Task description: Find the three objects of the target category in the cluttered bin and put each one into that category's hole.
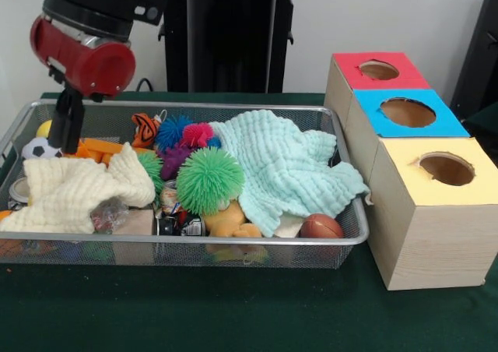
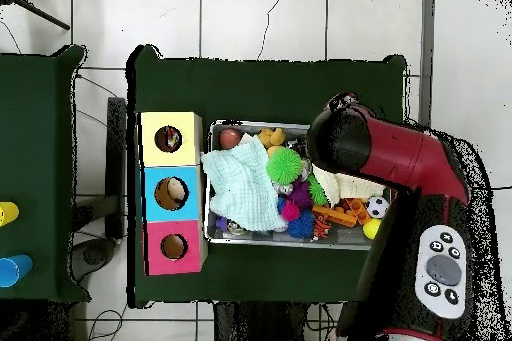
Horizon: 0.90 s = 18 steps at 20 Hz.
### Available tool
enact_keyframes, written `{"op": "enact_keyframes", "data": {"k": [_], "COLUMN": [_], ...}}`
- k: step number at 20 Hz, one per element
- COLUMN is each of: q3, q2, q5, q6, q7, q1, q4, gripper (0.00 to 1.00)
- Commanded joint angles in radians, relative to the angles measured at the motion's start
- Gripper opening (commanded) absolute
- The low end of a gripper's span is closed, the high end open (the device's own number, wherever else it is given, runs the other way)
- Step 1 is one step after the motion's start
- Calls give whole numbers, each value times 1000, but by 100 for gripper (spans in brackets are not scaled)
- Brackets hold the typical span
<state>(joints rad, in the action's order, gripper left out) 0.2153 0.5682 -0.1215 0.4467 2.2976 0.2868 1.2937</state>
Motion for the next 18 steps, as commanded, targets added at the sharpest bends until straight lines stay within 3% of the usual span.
{"op": "enact_keyframes", "data": {"k": [1, 2, 8, 13, 18], "q3": [-167, -191, -214, -212, -288], "q2": [-70, -66, -63, -70, -96], "q5": [-105, -126, -169, -172, -178], "q6": [-73, -90, -155, -117, -99], "q7": [-158, -151, -126, -86, -126], "q1": [60, 75, 93, 99, 168], "q4": [13, 15, 16, 15, 39], "gripper": [0, 100, 100, 100, 100]}}
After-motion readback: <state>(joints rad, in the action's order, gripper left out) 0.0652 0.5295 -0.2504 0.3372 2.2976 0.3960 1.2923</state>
